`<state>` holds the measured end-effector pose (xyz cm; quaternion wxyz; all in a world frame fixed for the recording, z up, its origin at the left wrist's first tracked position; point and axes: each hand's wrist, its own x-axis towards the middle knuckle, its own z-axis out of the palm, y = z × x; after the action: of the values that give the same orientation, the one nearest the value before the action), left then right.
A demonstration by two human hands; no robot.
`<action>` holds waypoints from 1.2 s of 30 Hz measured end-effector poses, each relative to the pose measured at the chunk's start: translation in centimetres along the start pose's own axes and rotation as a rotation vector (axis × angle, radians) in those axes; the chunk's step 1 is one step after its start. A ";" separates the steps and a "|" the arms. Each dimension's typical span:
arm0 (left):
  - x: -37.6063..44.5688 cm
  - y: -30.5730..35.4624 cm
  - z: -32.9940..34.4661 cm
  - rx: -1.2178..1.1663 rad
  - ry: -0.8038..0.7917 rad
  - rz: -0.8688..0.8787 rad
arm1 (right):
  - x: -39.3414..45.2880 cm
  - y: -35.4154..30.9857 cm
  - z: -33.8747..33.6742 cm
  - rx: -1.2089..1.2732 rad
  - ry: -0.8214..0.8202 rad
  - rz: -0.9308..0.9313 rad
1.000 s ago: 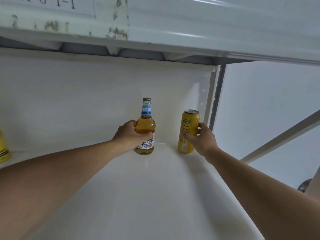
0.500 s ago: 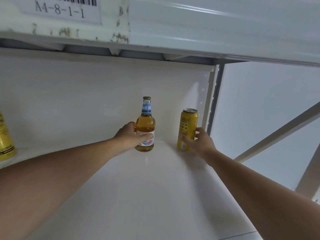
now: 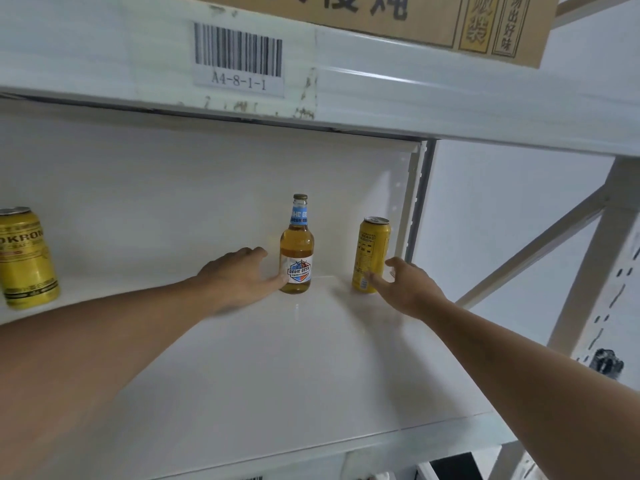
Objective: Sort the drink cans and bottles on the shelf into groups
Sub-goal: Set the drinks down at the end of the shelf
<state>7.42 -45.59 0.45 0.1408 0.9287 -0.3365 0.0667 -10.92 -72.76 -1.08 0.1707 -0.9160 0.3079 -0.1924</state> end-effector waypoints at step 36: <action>-22.7 7.8 -6.1 0.153 -0.011 -0.165 | -15.4 -1.4 -5.6 -0.002 -0.166 -0.356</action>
<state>-15.09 -35.67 2.97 0.0727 0.9617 -0.2534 0.0752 -24.17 -63.09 0.53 0.1582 -0.9688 0.1262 -0.1429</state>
